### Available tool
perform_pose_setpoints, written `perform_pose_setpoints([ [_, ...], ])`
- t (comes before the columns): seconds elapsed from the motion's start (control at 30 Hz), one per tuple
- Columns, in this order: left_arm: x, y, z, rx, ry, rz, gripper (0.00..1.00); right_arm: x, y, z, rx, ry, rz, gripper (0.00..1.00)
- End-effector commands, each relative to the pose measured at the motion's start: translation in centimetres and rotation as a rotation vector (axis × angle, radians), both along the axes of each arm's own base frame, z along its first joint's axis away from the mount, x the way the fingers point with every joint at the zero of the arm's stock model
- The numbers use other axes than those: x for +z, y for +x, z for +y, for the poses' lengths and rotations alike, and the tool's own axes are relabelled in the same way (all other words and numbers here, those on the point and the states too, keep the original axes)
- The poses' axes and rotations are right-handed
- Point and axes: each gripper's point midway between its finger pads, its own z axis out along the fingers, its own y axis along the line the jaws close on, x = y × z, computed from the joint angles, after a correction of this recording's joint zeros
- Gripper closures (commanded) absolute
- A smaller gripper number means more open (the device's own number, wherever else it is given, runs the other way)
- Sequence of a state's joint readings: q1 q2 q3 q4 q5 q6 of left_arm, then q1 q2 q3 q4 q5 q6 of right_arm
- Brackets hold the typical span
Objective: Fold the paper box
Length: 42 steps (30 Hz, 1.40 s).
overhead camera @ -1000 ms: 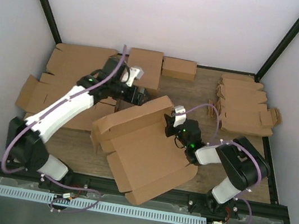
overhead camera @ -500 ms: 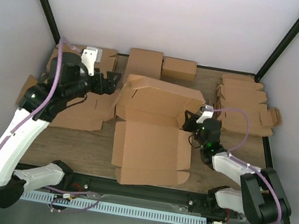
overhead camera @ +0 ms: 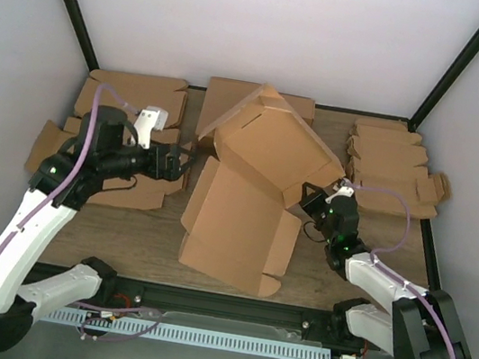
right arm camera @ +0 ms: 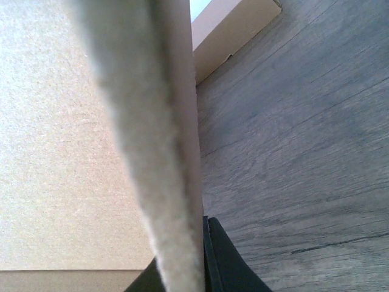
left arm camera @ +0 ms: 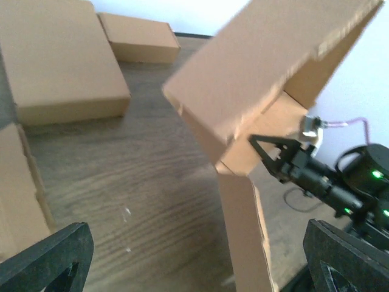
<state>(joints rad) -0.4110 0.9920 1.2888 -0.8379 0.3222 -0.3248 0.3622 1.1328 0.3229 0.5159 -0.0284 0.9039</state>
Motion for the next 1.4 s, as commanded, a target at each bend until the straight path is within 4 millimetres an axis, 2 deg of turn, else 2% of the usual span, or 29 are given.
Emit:
perform_pose_setpoints([
  [0.0,-1.5,-3.1,-1.5,-0.106,-0.122,0.079,0.03,2.1,0.8,-0.7,-0.068,0.101,-0.036,0.99],
  [0.1,-4.4,-3.8,-2.6,-0.15,-0.171,0.18,0.11,2.3,0.9,-1.0,-0.083,0.098,-0.049,0.99],
  [0.17,-5.4,-3.7,-2.7,-0.148,-0.168,0.211,0.14,2.1,0.9,-1.2,-0.098,0.087,-0.045,0.99],
  [0.33,-3.9,-3.3,-3.8,-0.182,-0.2,0.171,0.15,1.6,0.6,-1.6,-0.111,0.075,-0.056,0.99],
  [0.5,-4.1,-2.9,-4.7,-0.198,-0.175,0.172,0.16,1.0,0.4,-1.8,-0.115,0.063,-0.047,0.99],
  [0.73,-0.5,-3.1,-4.6,-0.196,-0.245,0.068,0.11,0.7,0.3,-1.9,-0.119,0.055,-0.044,0.99],
  [0.83,-0.5,-3.2,-4.7,-0.195,-0.259,0.078,0.1,0.7,0.4,-2.0,-0.123,0.054,-0.045,0.99],
  [0.9,-1.4,-3.2,-4.9,-0.202,-0.257,0.111,0.12,0.7,0.4,-2.0,-0.123,0.052,-0.045,0.99],
  [1.07,-6.4,-2.9,-5.5,-0.174,-0.143,0.248,0.26,0.7,0.4,-2.1,-0.13,0.059,-0.044,0.99],
  [1.2,-6.9,-2.9,-7.2,-0.173,-0.052,0.221,0.4,0.6,0.5,-1.9,-0.125,0.071,-0.039,0.99],
  [1.23,-6.9,-2.9,-7.7,-0.178,-0.031,0.213,0.5,0.4,0.4,-1.8,-0.121,0.074,-0.035,0.99],
  [1.3,-6.5,-2.6,-8.2,-0.169,0.027,0.187,0.75,0.2,0.4,-1.7,-0.117,0.084,-0.027,0.99],
  [1.37,-6.1,-2.0,-7.7,-0.138,0.1,0.16,0.92,0.2,0.3,-1.3,-0.098,0.093,-0.027,0.91],
])
